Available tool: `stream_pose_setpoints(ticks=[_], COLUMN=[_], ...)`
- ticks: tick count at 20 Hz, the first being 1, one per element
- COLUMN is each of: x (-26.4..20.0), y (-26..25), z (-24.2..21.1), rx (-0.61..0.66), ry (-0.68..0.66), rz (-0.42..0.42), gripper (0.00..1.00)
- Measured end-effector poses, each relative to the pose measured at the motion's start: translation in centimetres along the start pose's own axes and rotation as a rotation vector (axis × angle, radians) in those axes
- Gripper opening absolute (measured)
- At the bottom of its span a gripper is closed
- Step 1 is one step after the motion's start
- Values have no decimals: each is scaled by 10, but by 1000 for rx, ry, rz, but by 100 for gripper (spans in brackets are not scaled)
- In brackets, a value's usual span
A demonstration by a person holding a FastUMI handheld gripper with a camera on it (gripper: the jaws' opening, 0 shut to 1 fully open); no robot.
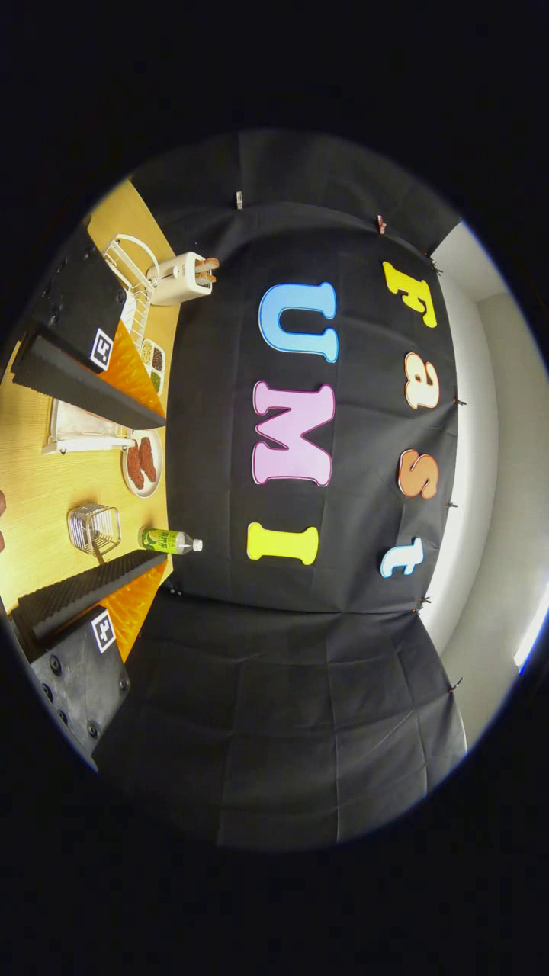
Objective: Take the plate from the dish rack, then take the spoon from the basket and place it into the plate.
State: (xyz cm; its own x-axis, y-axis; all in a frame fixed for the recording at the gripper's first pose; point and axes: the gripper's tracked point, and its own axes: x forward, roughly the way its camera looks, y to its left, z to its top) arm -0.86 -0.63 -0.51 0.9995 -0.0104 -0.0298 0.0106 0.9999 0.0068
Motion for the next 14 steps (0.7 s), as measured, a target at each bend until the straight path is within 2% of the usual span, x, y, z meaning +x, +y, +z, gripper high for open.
stream_pose_setpoints(ticks=[14], x=[3], y=[3], z=[-3], rx=[0], ry=[21], rz=[19], gripper=[97])
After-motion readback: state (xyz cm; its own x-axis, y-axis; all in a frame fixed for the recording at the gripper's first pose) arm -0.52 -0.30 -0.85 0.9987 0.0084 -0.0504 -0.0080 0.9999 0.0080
